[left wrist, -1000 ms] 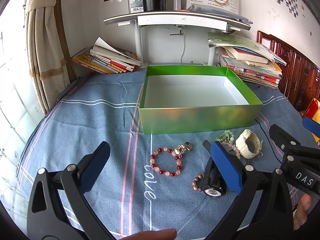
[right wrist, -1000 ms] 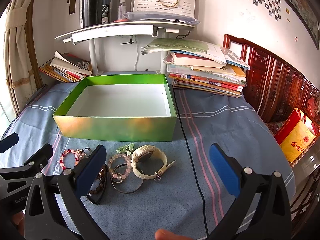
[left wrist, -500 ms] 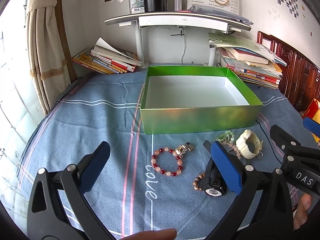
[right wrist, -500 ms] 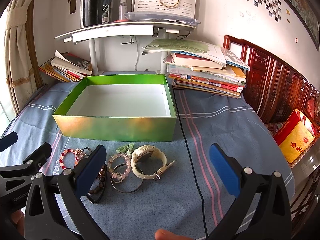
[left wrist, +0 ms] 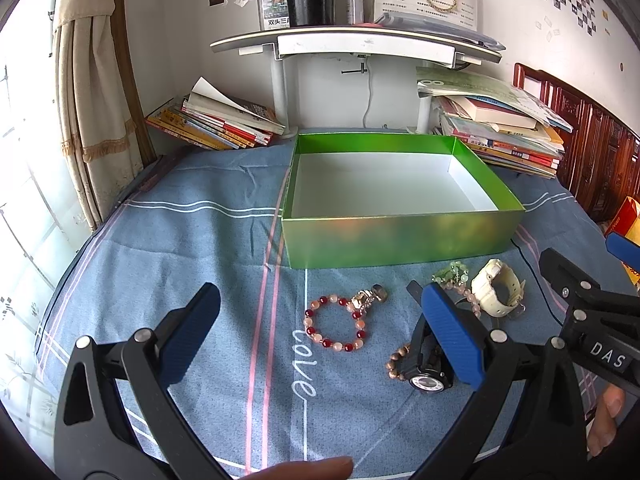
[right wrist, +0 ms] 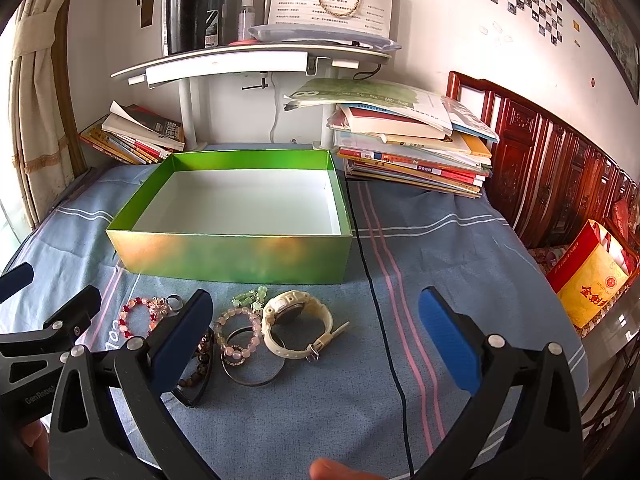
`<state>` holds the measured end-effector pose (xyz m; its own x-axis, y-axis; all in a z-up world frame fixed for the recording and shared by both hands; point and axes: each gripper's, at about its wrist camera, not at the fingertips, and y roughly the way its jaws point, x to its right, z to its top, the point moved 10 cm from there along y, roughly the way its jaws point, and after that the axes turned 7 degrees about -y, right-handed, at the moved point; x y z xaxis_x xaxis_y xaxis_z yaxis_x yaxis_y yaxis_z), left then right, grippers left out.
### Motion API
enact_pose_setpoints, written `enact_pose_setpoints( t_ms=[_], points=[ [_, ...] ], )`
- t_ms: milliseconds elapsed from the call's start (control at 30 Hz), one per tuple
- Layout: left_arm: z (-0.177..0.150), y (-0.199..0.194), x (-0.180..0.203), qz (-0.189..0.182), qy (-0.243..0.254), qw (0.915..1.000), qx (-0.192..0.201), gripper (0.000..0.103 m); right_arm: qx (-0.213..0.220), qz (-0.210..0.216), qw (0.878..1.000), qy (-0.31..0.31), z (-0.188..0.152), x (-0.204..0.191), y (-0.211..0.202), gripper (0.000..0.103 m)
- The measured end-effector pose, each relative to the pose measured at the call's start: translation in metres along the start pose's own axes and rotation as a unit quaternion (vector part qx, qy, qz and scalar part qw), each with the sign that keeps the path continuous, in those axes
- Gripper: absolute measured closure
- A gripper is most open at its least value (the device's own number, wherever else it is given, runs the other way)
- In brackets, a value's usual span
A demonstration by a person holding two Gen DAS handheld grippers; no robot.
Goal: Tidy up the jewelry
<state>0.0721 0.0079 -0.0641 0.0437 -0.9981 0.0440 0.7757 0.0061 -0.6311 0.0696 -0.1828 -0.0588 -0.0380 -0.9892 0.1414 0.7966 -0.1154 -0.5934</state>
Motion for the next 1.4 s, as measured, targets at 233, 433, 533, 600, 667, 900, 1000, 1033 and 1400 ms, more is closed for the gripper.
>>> enact_pose_setpoints(
  t_ms=[233,433,533,600,667,900,1000,1033,1400],
  points=[
    [0.0012,-0.0018,0.0001,-0.001,0.000,1.0000,0.000,0.004,0.001,0.000,1.000,0.000,0.0000,-0.0003,-0.0004,0.002],
    [0.0019,-0.0026,0.0000,0.000,-0.001,1.0000,0.000,0.004,0.000,0.000,1.000,-0.001,0.0004,-0.0003,-0.0003,0.002],
    [0.0021,-0.0028,0.0002,-0.001,0.000,1.0000,0.000,0.004,0.000,0.000,1.000,0.000,0.0001,-0.0003,-0.0006,0.002],
    [0.0022,-0.0025,0.0002,0.000,0.000,1.0000,0.000,0.004,0.001,-0.001,1.000,0.000,0.0000,-0.0004,-0.0005,0.002],
    [0.0023,-0.0027,0.0001,0.000,0.000,1.0000,0.001,0.004,0.001,0.000,1.000,0.000,-0.0001,-0.0002,-0.0011,0.002],
    [0.0022,-0.0034,-0.0002,0.000,-0.001,1.0000,0.000,0.004,0.001,0.000,1.000,-0.001,-0.0005,-0.0003,-0.0011,0.002],
    [0.0024,-0.0037,-0.0003,0.000,-0.001,1.0000,0.001,0.004,0.001,0.000,1.000,0.000,-0.0005,-0.0002,-0.0012,0.002],
    [0.0025,-0.0047,-0.0005,0.000,-0.001,1.0000,0.001,0.004,0.001,0.000,1.000,0.000,-0.0005,-0.0002,-0.0012,0.002],
    [0.0028,-0.0050,-0.0004,0.000,-0.001,1.0000,0.000,0.004,0.001,0.000,1.000,0.000,-0.0005,-0.0002,-0.0015,0.002]
  ],
)
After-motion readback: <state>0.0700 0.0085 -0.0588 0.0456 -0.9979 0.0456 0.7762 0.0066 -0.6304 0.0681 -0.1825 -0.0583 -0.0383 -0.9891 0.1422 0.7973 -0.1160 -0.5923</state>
